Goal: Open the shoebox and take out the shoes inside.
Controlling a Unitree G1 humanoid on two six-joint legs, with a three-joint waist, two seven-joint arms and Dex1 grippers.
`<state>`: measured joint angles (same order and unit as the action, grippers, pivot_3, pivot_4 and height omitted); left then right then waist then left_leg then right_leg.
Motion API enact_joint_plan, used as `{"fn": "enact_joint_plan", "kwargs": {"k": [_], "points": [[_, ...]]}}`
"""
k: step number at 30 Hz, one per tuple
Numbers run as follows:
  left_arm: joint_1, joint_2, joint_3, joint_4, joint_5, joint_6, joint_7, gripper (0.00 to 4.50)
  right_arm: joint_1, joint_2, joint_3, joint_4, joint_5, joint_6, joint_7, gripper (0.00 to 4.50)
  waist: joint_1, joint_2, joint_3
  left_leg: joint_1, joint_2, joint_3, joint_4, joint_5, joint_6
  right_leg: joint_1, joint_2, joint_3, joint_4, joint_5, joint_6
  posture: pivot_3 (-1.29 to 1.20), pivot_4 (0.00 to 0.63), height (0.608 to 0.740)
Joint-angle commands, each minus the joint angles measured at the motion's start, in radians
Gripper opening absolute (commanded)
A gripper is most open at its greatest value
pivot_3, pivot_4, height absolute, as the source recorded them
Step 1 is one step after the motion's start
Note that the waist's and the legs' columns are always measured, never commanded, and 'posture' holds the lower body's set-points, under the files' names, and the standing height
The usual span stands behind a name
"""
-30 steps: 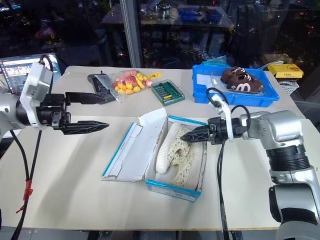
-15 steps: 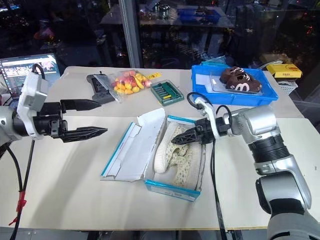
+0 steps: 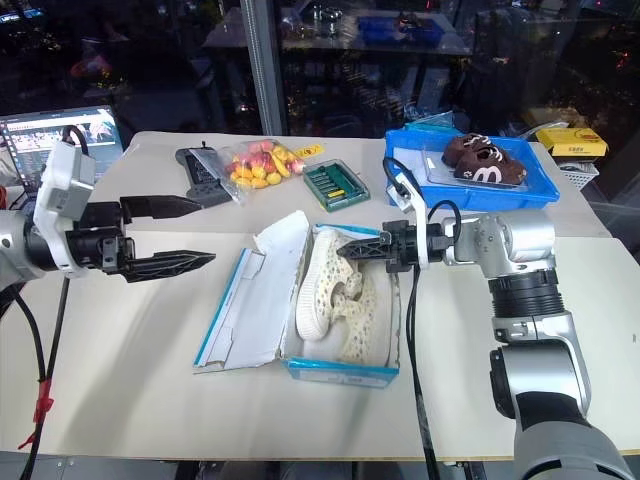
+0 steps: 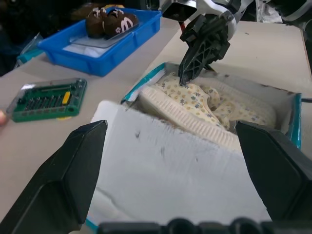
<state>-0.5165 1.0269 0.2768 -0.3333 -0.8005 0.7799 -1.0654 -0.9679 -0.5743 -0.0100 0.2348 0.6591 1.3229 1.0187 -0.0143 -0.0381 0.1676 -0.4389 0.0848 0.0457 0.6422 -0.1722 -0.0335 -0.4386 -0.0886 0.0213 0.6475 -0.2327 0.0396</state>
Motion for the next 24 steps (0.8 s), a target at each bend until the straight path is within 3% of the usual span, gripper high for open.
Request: {"fn": "enact_joint_plan", "kwargs": {"k": [1,8,11,14,16,17,22,24], "points": [[-0.05,0.01,-0.017,0.016,0.014,-0.031,-0.017,4.5,-0.003,0.021,-0.104,-0.115,0.091,0.037,-0.037,0.12,0.0,0.0,0.0,0.0,0.0,0.0,0.0,0.0,0.0,0.0,0.0,0.0,0.0,0.0,0.0,0.0,0.15,0.739],[-0.071,0.01,-0.035,0.035,0.025,-0.04,-0.035,4.5,-0.009,0.066,-0.24,-0.167,0.23,0.102,-0.085,0.12,0.0,0.0,0.0,0.0,0.0,0.0,0.0,0.0,0.0,0.0,0.0,0.0,0.0,0.0,0.0,0.0,0.15,0.739],[-0.083,0.008,-0.041,0.039,0.027,-0.039,-0.038,4.5,0.116,-0.036,-0.002,-0.25,0.049,-0.061,-0.075,0.12,0.001,0.0,0.0,0.0,0.0,0.0,0.0,0.0,0.0,0.0,0.0,0.0,0.0,0.0,0.0,0.0,0.15,0.739],[-0.091,0.007,-0.045,0.044,0.03,-0.041,-0.043,4.5,0.112,-0.021,-0.02,-0.212,0.073,-0.059,-0.079,0.12,0.002,0.0,0.0,0.0,0.0,-0.001,0.0,0.0,0.0,0.001,0.0,-0.001,-0.001,0.0,0.0,0.0,0.15,0.739],[-0.093,0.006,-0.046,0.043,0.031,-0.04,-0.044,4.5,0.144,-0.085,0.122,-0.244,-0.08,-0.222,-0.072,0.12,0.0,0.001,0.001,0.0,-0.001,0.0,0.0,0.0,0.0,0.001,0.0,0.0,0.0,0.0,0.0,0.0,0.15,0.739],[-0.094,0.005,-0.046,0.041,0.03,-0.039,-0.043,4.5,0.147,-0.084,0.135,-0.242,-0.095,-0.24,-0.074,0.12,0.0,0.001,0.001,0.0,-0.001,0.0,0.0,0.0,0.0,0.0,0.0,0.0,0.0,0.0,0.0,0.0,0.15,0.739],[-0.095,0.005,-0.046,0.038,0.03,-0.037,-0.044,4.5,0.102,-0.022,0.011,-0.212,0.042,-0.167,-0.057,0.12,-0.001,0.001,0.001,0.0,0.0,-0.001,0.0,0.0,0.0,0.0,0.0,0.0,0.0,0.0,0.0,0.0,0.15,0.739],[-0.091,0.005,-0.044,0.033,0.028,-0.035,-0.044,4.5,0.035,0.014,-0.117,-0.18,0.159,-0.113,-0.064,0.12,0.0,0.001,0.001,0.0,0.0,-0.001,0.0,0.0,0.0,0.0,0.0,0.0,0.0,0.0,0.0,0.0,0.15,0.739]]}}
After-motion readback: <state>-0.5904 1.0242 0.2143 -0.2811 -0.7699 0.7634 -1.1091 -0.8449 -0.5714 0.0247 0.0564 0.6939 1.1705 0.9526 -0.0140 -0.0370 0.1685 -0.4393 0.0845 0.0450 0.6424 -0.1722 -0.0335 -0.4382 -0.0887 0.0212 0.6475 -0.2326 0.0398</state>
